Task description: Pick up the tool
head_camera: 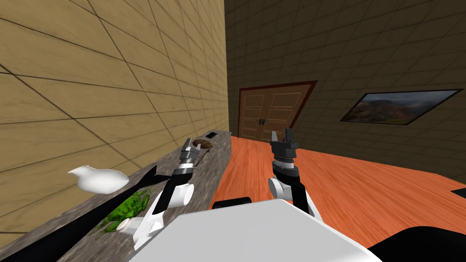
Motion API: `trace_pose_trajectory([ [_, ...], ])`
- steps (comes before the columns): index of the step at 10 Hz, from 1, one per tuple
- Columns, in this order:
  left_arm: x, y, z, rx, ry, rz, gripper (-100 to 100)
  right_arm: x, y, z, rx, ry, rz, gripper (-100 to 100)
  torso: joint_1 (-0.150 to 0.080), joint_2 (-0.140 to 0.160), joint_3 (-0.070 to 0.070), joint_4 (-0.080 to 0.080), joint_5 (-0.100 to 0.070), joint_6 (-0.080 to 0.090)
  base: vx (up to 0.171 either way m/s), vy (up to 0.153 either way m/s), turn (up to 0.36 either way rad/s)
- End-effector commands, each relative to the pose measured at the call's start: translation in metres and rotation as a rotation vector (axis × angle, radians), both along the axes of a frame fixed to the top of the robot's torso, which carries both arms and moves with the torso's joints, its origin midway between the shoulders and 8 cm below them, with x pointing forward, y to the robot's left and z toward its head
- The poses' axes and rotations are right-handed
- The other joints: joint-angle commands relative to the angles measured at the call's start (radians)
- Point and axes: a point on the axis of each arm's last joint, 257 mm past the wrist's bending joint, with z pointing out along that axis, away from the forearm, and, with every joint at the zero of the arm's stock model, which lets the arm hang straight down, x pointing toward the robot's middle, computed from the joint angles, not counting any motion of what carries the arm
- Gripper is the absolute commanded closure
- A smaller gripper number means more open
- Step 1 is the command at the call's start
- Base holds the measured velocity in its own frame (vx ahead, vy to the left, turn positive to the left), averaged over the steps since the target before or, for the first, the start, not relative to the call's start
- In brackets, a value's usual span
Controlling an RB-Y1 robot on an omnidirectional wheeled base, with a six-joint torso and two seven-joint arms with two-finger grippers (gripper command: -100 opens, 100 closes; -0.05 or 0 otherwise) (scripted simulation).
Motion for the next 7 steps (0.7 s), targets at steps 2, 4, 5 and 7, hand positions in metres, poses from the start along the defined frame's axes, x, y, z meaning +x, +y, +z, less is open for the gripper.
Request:
trace_pose_trajectory([
  [2, 0.017, 0.004, -0.022, -0.029, 0.086, -0.021, -100, 0.0, 0.0, 0.0, 0.0, 0.0, 0.0, 0, 0.0, 0.0, 0.0, 0.0, 0.0, 0.0, 0.009, -0.051, 0.07],
  [4, 0.028, 0.007, -0.034, -0.051, 0.136, -0.034, -100, 0.0, 0.0, 0.0, 0.0, 0.0, 0.0, 0, 0.0, 0.0, 0.0, 0.0, 0.0, 0.0, 0.012, -0.048, 0.09],
  [5, 0.03, 0.007, -0.04, -0.051, 0.161, -0.032, -100, 0.0, 0.0, 0.0, 0.0, 0.0, 0.0, 0, 0.0, 0.0, 0.0, 0.0, 0.0, 0.0, 0.012, -0.045, 0.047],
  [7, 0.041, 0.01, -0.051, -0.076, 0.208, -0.044, -100, 0.0, 0.0, 0.0, 0.0, 0.0, 0.0, 0, 0.002, 0.0, 0.0, 0.0, 0.0, 0.0, 0.007, -0.022, 0.044],
])
